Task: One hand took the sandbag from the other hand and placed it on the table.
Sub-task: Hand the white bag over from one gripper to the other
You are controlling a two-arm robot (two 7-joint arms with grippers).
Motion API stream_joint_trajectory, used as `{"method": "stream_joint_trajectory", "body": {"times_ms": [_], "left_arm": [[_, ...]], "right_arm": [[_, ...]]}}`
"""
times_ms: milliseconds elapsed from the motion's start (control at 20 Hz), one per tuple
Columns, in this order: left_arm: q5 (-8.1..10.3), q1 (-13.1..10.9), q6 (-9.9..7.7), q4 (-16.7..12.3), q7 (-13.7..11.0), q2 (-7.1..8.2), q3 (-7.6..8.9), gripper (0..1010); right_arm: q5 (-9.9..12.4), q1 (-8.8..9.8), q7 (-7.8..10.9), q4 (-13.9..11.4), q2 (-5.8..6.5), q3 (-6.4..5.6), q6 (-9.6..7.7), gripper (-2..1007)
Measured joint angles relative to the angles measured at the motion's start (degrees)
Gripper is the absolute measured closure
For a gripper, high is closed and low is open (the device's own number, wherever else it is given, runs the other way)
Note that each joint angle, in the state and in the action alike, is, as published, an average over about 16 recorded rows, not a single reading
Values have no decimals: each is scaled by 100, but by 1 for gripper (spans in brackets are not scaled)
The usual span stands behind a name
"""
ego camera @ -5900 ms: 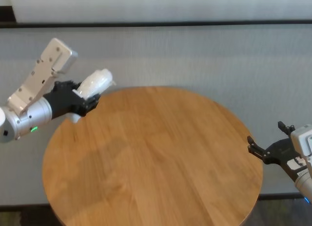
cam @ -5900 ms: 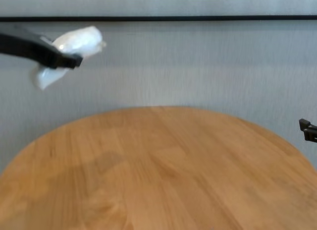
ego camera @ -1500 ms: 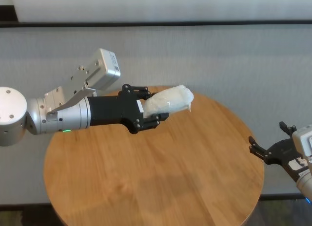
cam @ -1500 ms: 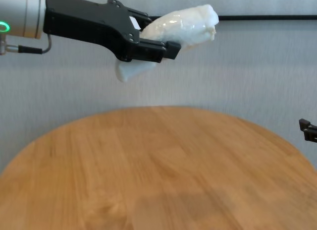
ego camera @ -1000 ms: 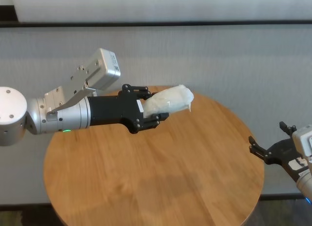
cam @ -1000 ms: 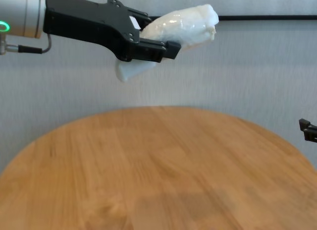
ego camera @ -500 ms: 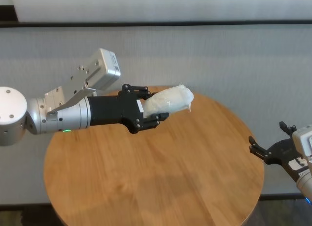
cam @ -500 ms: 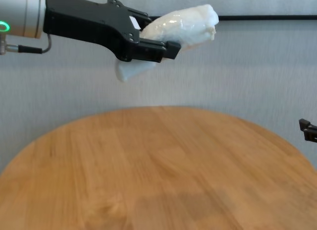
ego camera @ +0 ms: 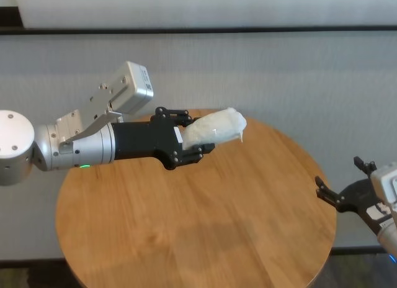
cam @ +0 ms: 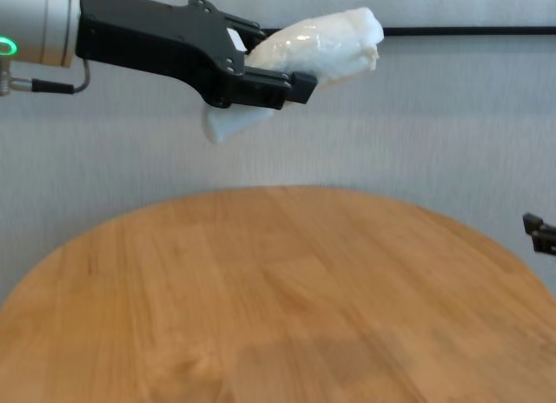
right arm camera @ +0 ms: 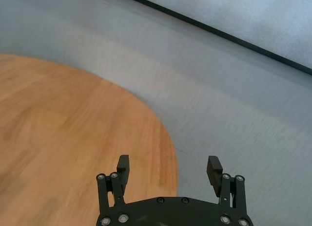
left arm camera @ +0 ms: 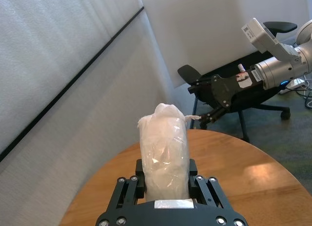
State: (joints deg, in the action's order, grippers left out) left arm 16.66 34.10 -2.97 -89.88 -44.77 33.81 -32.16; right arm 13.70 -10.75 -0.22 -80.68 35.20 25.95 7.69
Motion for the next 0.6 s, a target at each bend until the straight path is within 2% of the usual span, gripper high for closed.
{"method": "stream_joint_trajectory", "body": {"times_ms": [150, 250, 450, 600], "left_arm": [[0, 0, 0, 0, 0, 0, 0, 496], [0, 0, 0, 0, 0, 0, 0, 495], [0, 0, 0, 0, 0, 0, 0, 495], [0, 0, 0, 0, 0, 0, 0, 495]], "right_arm": [[6, 45, 190, 21, 33, 12, 38, 4], [58, 77, 394, 29, 63, 17, 57, 4], [363, 143, 1021, -3, 164, 4, 28, 4], [725, 165, 1551, -39, 230, -27, -94, 4]]}}
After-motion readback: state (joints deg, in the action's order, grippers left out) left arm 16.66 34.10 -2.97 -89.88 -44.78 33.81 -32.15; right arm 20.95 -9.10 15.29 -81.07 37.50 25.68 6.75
